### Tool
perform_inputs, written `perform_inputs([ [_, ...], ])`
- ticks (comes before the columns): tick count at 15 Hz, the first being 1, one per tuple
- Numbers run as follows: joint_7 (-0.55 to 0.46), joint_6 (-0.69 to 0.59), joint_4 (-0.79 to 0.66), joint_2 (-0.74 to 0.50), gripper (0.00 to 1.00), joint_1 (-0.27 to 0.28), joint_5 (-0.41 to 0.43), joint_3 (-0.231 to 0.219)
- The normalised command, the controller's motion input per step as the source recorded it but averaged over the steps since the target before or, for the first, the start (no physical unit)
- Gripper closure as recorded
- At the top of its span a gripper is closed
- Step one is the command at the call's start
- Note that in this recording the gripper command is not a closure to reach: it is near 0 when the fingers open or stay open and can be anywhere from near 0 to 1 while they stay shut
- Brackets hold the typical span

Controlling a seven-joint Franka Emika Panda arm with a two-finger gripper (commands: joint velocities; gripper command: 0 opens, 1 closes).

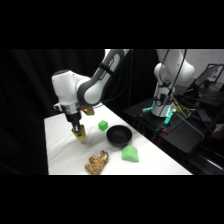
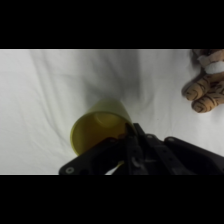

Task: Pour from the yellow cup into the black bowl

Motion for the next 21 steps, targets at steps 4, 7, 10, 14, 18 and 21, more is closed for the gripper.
perform_inputs([
  [4,0.04,0.07,0.05,0.03,0.20,0.005,0.064,0.032],
  [7,0.05,0.15,0.02,0.05,0.20,0.021,0.074,0.026],
  [10,0.02,0.17,0.03,0.07,0.20,0.000,0.097,0.026],
  [14,0.01,0.13,0.03,0.05,0.20,-0.001,0.101,0.022],
  [18,0.04,0.08,-0.03,-0.05,0.00,0.030,0.062,-0.014],
  [21,0.05,0.03,-0.08,-0.12,0.00,0.050,0.025,-0.047],
])
